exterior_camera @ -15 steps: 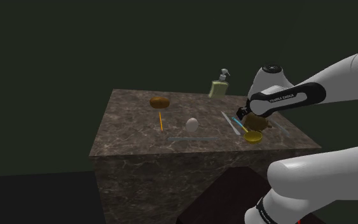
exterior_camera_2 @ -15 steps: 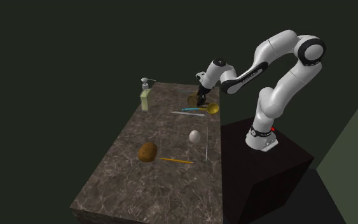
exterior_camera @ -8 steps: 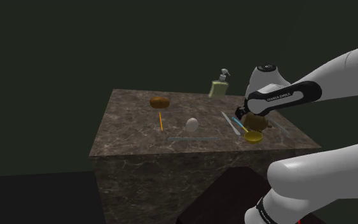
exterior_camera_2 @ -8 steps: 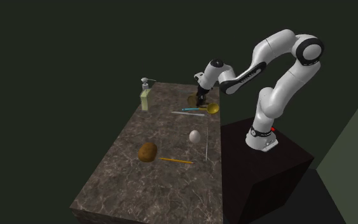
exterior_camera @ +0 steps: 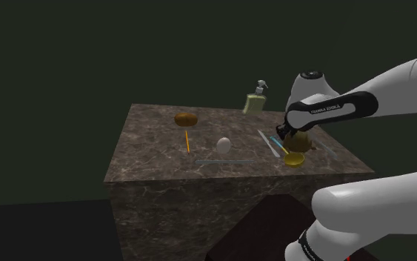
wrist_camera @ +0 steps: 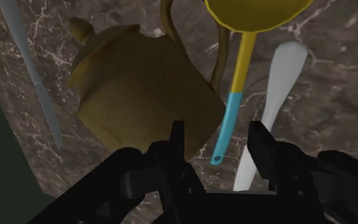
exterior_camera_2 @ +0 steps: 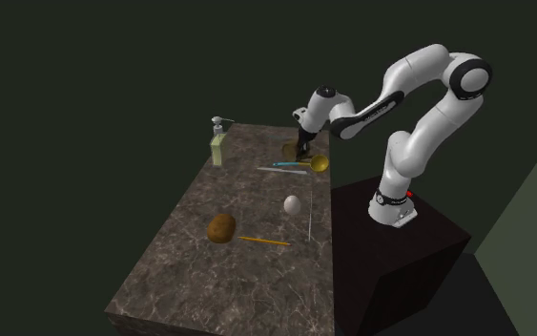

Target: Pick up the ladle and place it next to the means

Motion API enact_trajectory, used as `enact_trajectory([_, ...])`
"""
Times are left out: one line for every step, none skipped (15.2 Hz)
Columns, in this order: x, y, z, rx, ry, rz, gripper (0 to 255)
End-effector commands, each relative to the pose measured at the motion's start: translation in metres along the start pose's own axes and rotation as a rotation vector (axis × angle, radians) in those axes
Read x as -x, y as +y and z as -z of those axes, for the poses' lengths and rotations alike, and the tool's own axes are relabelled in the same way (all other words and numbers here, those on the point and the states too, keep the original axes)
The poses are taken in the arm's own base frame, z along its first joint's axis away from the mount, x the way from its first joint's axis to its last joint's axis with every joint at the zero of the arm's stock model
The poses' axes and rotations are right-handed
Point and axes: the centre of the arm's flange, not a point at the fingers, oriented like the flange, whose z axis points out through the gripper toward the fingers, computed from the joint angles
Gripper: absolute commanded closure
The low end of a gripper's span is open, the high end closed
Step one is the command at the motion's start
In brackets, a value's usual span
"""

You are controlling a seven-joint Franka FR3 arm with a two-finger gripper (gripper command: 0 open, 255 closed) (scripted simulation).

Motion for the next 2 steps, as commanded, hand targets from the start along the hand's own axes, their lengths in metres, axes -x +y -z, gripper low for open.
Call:
enact_trajectory([0.0146, -0.0006, -0.0107, 0.002, -0.119, 0.006, 255])
enact_trajectory([0.0134, 0.0011, -0.0058, 0.002, -0.119, 0.006, 255])
